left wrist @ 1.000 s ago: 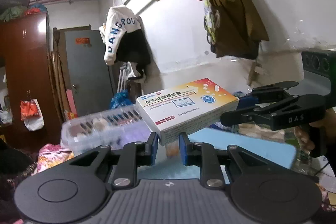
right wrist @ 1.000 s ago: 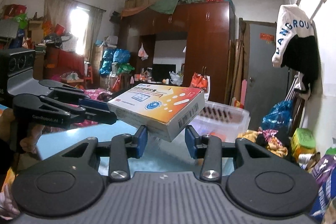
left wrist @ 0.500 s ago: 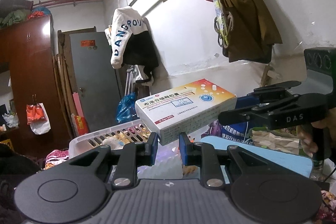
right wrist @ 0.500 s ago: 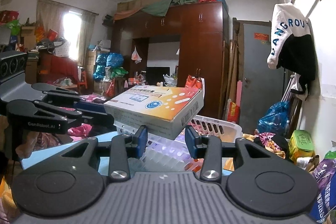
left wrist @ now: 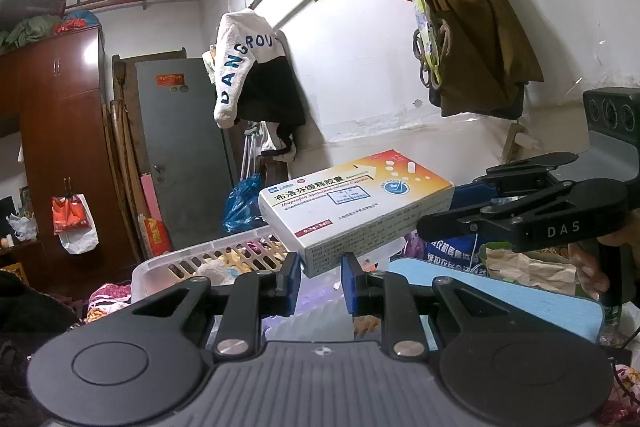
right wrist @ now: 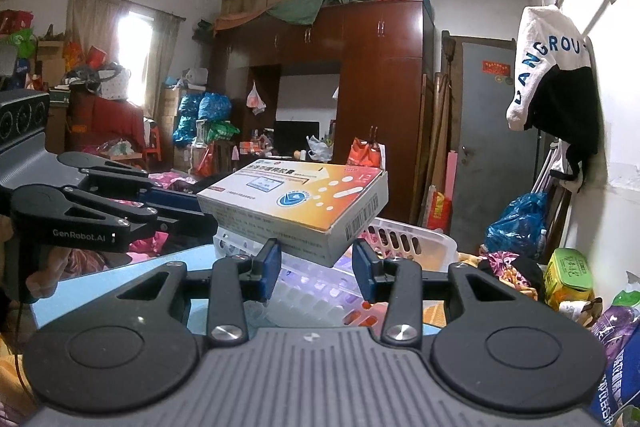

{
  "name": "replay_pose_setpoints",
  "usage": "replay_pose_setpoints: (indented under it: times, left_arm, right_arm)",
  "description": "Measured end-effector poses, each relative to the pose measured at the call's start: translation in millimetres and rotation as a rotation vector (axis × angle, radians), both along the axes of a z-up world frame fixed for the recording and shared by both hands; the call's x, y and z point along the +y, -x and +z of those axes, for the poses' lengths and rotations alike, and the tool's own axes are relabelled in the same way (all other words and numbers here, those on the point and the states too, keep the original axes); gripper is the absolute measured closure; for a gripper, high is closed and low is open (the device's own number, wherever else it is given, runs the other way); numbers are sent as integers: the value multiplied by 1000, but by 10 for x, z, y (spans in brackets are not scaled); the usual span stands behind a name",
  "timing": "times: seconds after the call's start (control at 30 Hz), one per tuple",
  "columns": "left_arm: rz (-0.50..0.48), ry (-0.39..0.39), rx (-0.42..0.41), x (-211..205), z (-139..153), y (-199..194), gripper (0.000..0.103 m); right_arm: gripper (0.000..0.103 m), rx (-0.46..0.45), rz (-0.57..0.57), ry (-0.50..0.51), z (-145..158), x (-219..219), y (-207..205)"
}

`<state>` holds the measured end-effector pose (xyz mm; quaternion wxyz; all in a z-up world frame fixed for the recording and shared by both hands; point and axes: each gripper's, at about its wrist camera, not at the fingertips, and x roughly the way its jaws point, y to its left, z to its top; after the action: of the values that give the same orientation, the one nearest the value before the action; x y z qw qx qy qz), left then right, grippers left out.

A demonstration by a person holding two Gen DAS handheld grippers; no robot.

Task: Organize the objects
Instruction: 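Lift the medicine box with the left gripper and carry it over the basket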

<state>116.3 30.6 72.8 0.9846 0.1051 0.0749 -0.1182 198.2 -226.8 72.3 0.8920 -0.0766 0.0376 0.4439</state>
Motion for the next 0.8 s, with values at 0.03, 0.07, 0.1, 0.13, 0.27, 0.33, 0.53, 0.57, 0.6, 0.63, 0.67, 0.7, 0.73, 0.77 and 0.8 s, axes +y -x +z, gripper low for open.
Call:
replay_pose_setpoints:
  times: [0.03, 0.07, 0.1, 0.13, 0.27, 0.33, 0.53, 0.57, 0.6, 0.63, 0.67, 0.7, 0.73, 0.77, 0.8]
  left_arm:
    - [0, 1, 0, 2, -1, -2, 77]
    - [1, 1, 0, -6, 1, -5, 77]
    - [2, 1, 0, -6, 2, -8, 77]
    - [3, 0, 0, -9, 3, -13, 77]
    - [3, -1, -1, -11, -3, -10, 77]
    - [4, 0, -2, -9, -6, -10, 77]
    - [4, -1, -2, -6, -10, -12, 77]
    - [4, -2, -3, -6, -11, -15, 77]
    - [4, -3, -2, -7, -10, -15, 77]
    - [4, -4, -1, -4, -13, -18, 77]
    - [4, -3, 0, -4, -12, -18, 77]
    - [4, -4, 2, -2, -15, -25, 77]
    - [4, -4, 3, -5, -28, -27, 77]
    - [5, -5, 5, -5, -36, -31, 77]
    - [5, -6, 6, -8, -41, -36, 77]
  right_arm:
    - [60, -1, 0, 0, 0, 1, 7]
    - [60, -1, 0, 1, 1, 1, 4]
    - [60, 1, 1, -1, 2, -1, -5]
    - [60, 0, 1, -1, 3, 1, -6]
    - [60, 1, 1, 0, 5, 2, -6]
    - [60, 0, 0, 0, 6, 4, -9]
    - [60, 7, -1, 2, -1, 5, -10]
    - [60, 7, -1, 2, 4, 5, -22]
    - [60, 7, -2, 3, 4, 5, -18]
    - [60, 8, -2, 3, 3, 4, -16]
    - [60, 8, -2, 3, 4, 5, -16]
    - [60, 8, -2, 2, 5, 5, -17]
    - [60, 8, -2, 3, 5, 7, -14]
    - [60, 7, -2, 4, 4, 10, -8]
    - [60, 7, -2, 4, 4, 8, -9]
